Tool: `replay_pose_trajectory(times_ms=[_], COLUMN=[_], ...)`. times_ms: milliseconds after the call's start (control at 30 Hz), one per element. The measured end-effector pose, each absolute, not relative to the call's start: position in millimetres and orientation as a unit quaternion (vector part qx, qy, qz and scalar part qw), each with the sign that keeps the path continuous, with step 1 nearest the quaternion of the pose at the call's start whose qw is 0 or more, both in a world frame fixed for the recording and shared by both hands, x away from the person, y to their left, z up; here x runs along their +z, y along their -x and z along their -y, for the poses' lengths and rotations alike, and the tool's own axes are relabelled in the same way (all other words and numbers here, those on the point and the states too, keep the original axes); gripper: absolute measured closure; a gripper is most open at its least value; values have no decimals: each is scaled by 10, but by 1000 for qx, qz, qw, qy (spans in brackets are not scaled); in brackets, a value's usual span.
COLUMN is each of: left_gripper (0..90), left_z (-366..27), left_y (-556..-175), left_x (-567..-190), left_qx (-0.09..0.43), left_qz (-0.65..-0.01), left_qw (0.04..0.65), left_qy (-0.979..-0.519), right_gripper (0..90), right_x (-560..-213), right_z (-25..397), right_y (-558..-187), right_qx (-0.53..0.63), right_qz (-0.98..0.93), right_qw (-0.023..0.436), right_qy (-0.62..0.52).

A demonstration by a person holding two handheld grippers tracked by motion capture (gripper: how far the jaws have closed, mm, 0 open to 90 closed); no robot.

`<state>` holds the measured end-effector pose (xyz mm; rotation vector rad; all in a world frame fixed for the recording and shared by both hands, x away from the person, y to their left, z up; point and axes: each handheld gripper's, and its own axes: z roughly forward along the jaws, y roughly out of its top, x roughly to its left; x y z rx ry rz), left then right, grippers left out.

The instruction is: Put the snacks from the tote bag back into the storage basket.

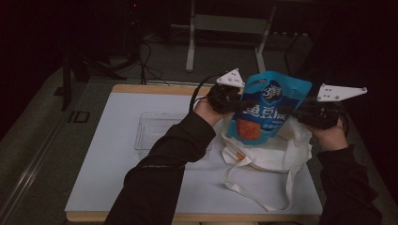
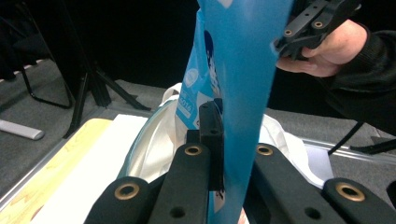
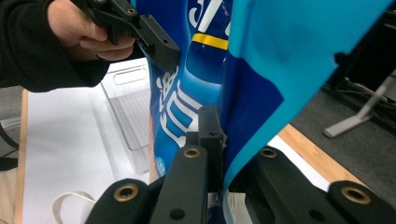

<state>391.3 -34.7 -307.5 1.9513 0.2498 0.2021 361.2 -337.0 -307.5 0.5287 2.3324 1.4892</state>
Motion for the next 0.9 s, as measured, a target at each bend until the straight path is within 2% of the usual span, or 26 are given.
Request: replay_pose_trajectory(times_ms=[167, 900], left_gripper=[900, 900], left_z=[120, -809], left_y=[-3858, -3625], left_x=[-3086, -2931], left_qx=[84, 107], left_qz=[-115, -137], left_qw=[566, 565], left_qy=[-812, -807], right_gripper=[884, 885], right_x=[-3043, -2910], right_z=[3201, 2309], right_y=[-3635, -3699], right_qx=[529, 539], right_qz=[-818, -828], right_qw=[151, 121], right_qy=[-167, -98])
